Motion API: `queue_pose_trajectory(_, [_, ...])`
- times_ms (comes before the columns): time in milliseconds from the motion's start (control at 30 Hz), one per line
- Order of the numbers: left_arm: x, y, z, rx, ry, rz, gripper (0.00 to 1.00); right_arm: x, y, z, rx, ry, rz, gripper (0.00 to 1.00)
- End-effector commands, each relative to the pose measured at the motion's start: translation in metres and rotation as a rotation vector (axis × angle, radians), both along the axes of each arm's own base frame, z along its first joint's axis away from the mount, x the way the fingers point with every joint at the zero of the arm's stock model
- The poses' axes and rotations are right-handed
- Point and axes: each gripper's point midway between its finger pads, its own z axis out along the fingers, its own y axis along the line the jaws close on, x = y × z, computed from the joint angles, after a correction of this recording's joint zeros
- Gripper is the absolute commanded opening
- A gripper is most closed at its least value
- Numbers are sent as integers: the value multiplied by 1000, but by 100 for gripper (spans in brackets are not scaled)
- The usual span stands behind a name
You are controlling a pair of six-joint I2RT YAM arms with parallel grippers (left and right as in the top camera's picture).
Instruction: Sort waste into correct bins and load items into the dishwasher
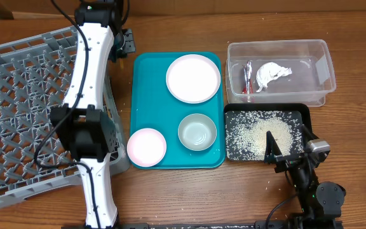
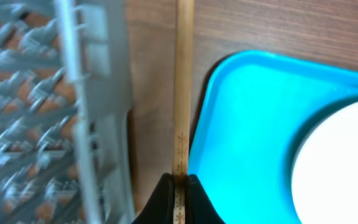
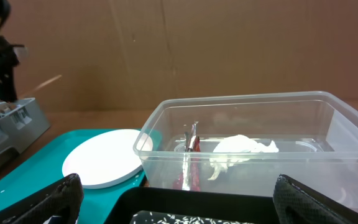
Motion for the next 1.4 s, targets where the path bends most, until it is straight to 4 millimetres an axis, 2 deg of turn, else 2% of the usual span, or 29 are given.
queue_pose_trajectory(0, [-23,16,58,46,-85,112,4,0,-2,-2,-4,-5,-6,100])
queue_pose_trajectory(133, [-49,34,71,89,-46,184,4,0,-2,-2,-4,-5,-6,100])
queue_pose_trajectory(267, [-64,42,64,104,27,203,4,0,-2,-2,-4,-5,-6,100])
queue_pose_trajectory(467, [-85,46,30,135,170,220,4,0,-2,-2,-4,-5,-6,100])
queue_pose_trajectory(633, [-99,59,4,196,259,229,4,0,-2,-2,-4,-5,-6,100])
queue_pose_trajectory(1100, [-105,68,-29,244,364,-7,4,0,-2,-2,-4,-5,-6,100])
queue_pose_trajectory(1167, [-106,70,-26,253,364,-5,37,0,-2,-2,-4,-5,-6,100])
queue_pose_trajectory(1200, [-107,70,-24,247,364,2,47,0,-2,-2,-4,-5,-6,100])
queue_pose_trajectory(1367, [-114,66,20,209,315,54,44,0,-2,-2,-4,-5,-6,100])
